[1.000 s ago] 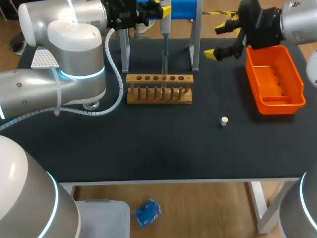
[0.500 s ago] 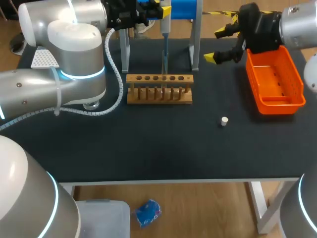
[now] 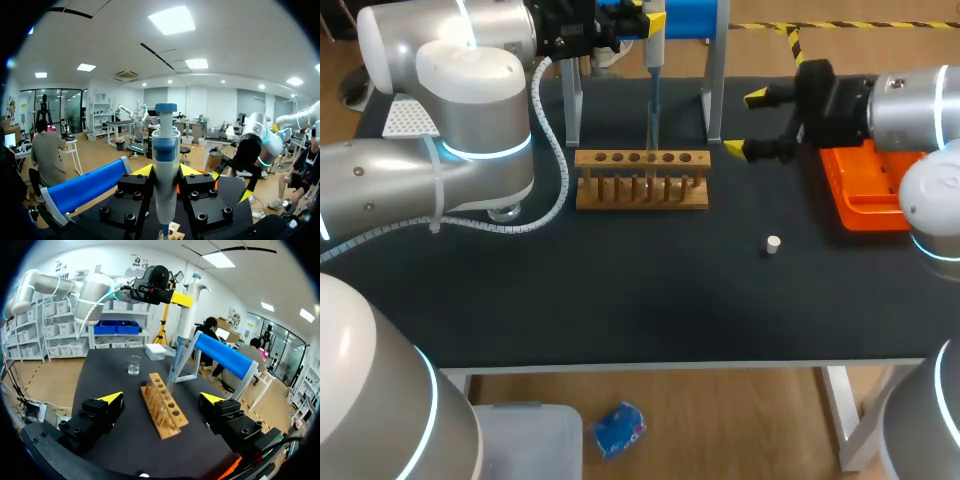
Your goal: Invert the test tube, pick up the pipette, mount the tip to pipette, aspirate from beaker and dispense into the tube, eject the tip, return the pipette, and cap with the stopper.
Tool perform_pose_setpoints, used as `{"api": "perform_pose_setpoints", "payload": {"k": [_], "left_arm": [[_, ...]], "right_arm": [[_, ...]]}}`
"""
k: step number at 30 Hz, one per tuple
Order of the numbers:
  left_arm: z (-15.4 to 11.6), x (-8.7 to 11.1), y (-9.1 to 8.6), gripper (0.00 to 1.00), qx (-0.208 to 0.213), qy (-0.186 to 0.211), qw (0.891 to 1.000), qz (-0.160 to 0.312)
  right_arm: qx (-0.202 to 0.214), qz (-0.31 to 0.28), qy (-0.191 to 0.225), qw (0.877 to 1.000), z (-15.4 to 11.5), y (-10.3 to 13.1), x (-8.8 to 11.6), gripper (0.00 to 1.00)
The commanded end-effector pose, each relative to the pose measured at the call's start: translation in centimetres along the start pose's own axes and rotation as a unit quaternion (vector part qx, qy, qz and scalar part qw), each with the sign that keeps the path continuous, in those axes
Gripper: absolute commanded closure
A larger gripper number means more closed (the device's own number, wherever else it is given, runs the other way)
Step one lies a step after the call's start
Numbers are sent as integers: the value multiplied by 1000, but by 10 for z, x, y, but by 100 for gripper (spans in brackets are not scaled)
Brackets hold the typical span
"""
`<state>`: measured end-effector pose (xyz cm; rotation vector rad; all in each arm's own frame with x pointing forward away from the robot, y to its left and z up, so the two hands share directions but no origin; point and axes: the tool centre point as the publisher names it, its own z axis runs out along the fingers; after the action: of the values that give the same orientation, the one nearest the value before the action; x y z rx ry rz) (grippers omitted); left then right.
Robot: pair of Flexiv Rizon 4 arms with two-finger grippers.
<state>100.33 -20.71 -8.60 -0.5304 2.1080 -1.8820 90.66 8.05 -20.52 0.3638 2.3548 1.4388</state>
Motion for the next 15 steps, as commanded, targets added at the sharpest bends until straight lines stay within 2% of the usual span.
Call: {"api": "perform_pose_setpoints", "payload": {"k": [1,15], "left_arm": [[1,0,0,100,0,0,1000,0],[1,0,0,100,0,0,1000,0]], "right_arm": [[-20,-5,12,1000,11,-4,-10,0],[-38,-3,24,999,48,-14,-17,0]]}}
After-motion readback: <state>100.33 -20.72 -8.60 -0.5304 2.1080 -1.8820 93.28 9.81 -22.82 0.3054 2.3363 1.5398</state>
